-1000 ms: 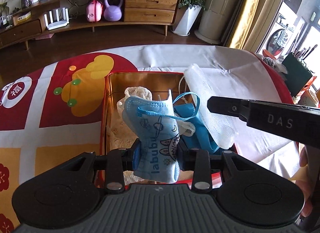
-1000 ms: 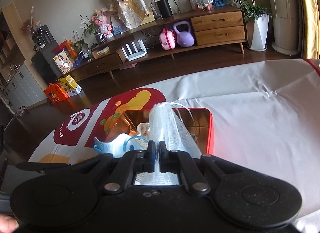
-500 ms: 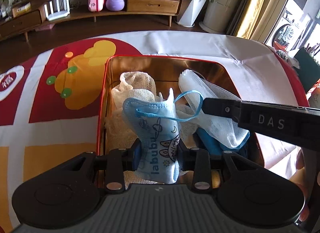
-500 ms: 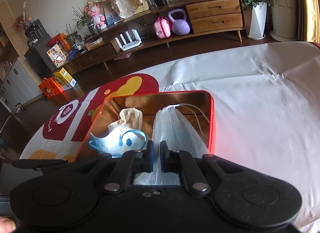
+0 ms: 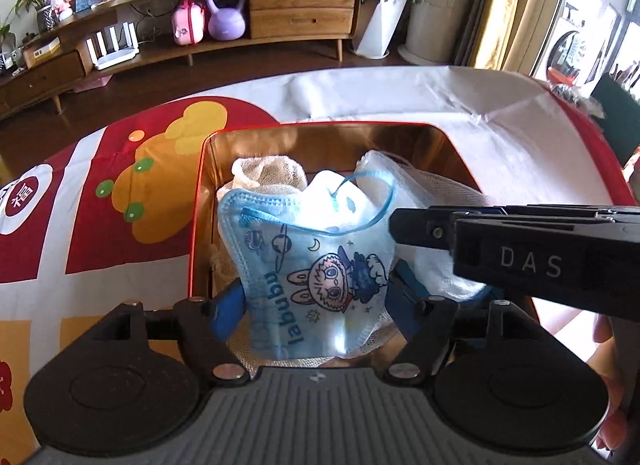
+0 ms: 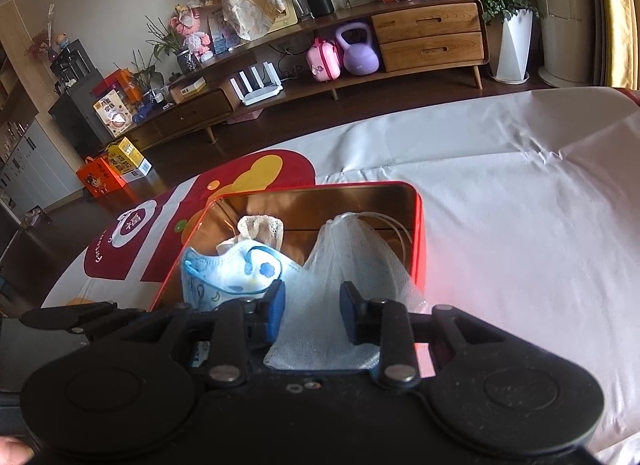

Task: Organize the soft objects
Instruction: 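Open both grippers to drop the bags in the tin and withdraw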

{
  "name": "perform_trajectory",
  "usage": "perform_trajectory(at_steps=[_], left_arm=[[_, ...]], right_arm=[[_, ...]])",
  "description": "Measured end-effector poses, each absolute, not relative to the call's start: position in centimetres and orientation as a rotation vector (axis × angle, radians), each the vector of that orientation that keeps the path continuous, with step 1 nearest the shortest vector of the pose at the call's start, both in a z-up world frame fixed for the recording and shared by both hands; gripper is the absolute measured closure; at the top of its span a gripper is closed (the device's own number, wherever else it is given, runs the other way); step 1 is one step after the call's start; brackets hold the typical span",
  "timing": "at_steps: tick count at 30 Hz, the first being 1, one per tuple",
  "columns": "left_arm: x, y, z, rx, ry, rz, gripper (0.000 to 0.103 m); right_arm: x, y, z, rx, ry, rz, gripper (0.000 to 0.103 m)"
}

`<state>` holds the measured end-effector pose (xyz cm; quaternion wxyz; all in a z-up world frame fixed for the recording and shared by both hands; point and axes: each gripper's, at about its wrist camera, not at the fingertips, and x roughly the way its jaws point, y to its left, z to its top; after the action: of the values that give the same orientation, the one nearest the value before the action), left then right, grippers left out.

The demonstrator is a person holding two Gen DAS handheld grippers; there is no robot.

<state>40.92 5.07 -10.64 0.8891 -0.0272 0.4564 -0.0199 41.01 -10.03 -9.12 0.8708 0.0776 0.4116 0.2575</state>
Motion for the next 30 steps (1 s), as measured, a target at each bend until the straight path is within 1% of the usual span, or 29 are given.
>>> perform_trajectory(at_steps=[3, 7, 8, 9, 11, 14, 17, 18, 19, 20, 30], left_arm=[[40.7, 5.4, -10.5, -0.066, 0.951, -0.036, 0.028], [40.2, 5.7, -10.0, -0.087, 0.942, -0.037, 0.028], [40.0, 5.7, -9.8, -0.088, 0.939, -0.031, 0.028], [39.9, 5.7, -9.6, -0.087, 0.938, -0.026, 0.028], [39.5, 5.8, -9.2, -0.092, 0.934, -0.026, 0.028], [38.8, 5.9, -8.5, -0.110, 0.921, -0.026, 0.028], [38.4, 5.8, -8.0, -0.109, 0.918, -0.035, 0.028], [38.2, 5.7, -7.9, -0.105, 0.917, -0.037, 0.026], [38.0, 5.5, -7.7, -0.098, 0.911, -0.038, 0.022], [37.8, 5.5, -7.4, -0.092, 0.903, -0.038, 0.019], [34.7, 4.9, -4.7, -0.088, 0.853, -0.069, 0.017]], right_arm=[[40.8, -10.4, -8.8, 0.165, 0.856, 0.536, 0.061], [40.4, -10.9, -8.2, 0.171, 0.853, 0.535, 0.056], [40.2, -11.0, -8.0, 0.171, 0.851, 0.536, 0.054], [40.0, -11.1, -7.7, 0.170, 0.849, 0.535, 0.047], [39.5, -11.3, -7.1, 0.166, 0.840, 0.537, 0.040], [38.8, -11.7, -6.0, 0.160, 0.823, 0.537, 0.038], [38.1, -12.3, -4.8, 0.169, 0.809, 0.546, 0.034], [37.8, -12.4, -4.5, 0.166, 0.803, 0.548, 0.033], [37.4, -12.6, -4.1, 0.164, 0.797, 0.551, 0.032], [37.1, -12.7, -3.8, 0.163, 0.792, 0.554, 0.031], [33.5, -14.5, -1.4, 0.141, 0.762, 0.562, 0.018]])
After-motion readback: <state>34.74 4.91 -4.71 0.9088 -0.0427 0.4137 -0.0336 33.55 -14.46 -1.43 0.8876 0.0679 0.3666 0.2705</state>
